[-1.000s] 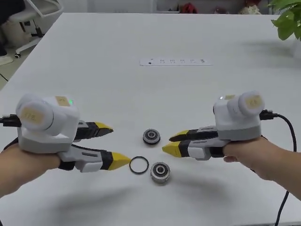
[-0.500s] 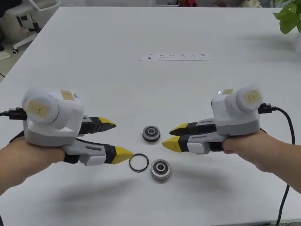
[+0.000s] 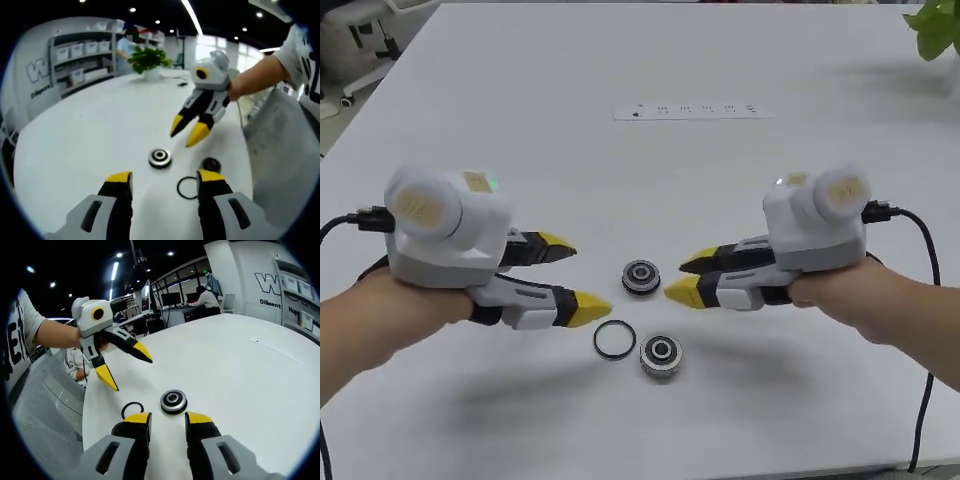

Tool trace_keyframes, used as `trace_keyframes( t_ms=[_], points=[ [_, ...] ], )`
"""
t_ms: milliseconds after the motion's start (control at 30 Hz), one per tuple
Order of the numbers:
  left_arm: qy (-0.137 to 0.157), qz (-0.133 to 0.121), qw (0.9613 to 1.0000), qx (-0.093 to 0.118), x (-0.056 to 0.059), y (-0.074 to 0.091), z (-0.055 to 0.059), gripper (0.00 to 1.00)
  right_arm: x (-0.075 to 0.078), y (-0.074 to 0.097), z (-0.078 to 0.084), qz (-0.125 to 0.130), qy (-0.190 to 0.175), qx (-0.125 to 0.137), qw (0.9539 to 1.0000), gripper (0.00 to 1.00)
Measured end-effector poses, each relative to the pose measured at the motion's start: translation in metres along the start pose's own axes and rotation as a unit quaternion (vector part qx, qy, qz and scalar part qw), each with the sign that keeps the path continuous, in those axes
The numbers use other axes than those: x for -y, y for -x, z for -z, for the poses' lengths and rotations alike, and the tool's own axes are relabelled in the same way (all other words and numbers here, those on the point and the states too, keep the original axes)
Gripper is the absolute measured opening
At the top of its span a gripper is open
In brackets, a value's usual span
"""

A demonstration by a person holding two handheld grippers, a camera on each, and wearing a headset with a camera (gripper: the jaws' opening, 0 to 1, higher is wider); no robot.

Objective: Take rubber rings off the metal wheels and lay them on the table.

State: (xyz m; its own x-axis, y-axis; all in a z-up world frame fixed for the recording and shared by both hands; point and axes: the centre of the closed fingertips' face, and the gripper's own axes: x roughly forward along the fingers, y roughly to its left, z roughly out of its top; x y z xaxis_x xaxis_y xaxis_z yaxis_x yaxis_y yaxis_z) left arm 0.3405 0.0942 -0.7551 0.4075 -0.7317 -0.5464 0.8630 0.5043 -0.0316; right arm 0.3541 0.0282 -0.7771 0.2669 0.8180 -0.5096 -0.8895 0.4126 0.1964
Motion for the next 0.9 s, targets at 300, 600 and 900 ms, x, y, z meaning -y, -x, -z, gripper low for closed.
trace_keyframes(
  t_ms=[300, 600, 900],
  points=[
    [-0.011, -0.001, 0.9999, 0.000, -0.010, -0.009, -0.010, 0.48, 0.005, -0.003, -0.005, -0.003, 0.016, -0.009, 0.9998, 0.24],
    [-0.017, 0.009, 0.9998, -0.008, -0.008, -0.028, -0.010, 0.45, 0.010, -0.008, -0.004, -0.006, 0.022, -0.016, 0.9996, 0.24],
    [-0.015, 0.017, 0.9997, -0.012, -0.009, -0.037, -0.009, 0.39, 0.013, -0.011, 0.000, -0.005, 0.022, -0.019, 0.9996, 0.24]
  ],
)
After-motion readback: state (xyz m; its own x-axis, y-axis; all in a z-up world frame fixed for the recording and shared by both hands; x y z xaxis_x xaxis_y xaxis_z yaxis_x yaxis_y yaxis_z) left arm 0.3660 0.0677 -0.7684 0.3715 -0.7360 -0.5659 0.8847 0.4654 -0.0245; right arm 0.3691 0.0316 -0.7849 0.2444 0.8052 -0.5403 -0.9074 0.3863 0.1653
